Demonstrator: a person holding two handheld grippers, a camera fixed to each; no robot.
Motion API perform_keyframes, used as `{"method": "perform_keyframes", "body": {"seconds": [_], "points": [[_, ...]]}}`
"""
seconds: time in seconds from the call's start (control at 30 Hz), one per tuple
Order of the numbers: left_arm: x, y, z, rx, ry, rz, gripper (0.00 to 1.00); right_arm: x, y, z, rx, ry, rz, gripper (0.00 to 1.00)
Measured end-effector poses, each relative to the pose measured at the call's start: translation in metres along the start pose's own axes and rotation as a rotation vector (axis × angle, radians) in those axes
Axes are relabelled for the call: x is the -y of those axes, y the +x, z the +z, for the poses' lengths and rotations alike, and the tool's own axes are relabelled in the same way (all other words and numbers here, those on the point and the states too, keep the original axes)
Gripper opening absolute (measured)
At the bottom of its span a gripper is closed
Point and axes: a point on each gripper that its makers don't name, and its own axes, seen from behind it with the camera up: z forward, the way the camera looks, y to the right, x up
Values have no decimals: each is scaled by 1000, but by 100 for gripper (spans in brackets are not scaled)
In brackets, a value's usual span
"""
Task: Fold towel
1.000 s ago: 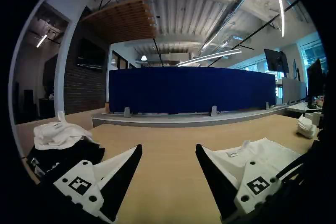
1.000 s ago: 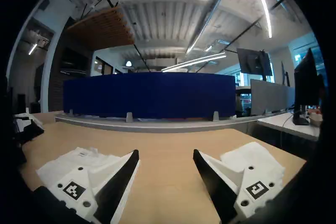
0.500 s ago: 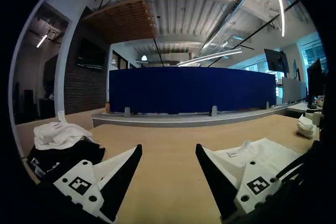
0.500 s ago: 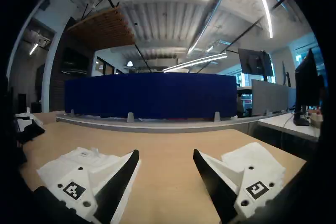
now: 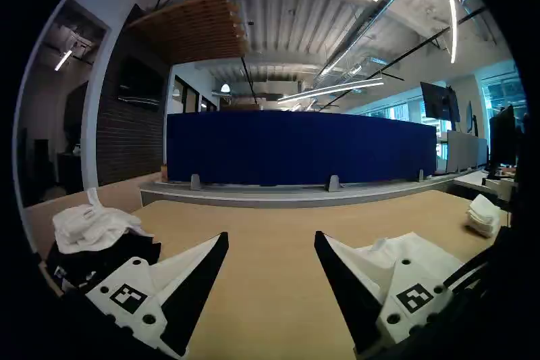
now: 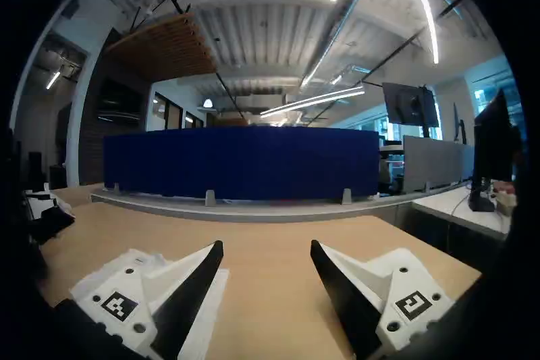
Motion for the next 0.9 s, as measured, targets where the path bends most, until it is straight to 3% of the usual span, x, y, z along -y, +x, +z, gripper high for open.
{"method": "perform_keyframes", "body": {"seconds": [0.27,0.47,0.7,0.9], "points": [[-10,71,-6,-12,-12,34,94,-4,62,-3,-10,-7,-40,100],[-13,113,-7,-13,-10,56,94,-4,100,-7,-1,-9,-33,100],[-20,128,-5,32,-40,87,94,-4,110,-9,62,11,-35,100],[-33,129,-3,88,-106,94,94,6,110,-8,128,70,-94,100]]}}
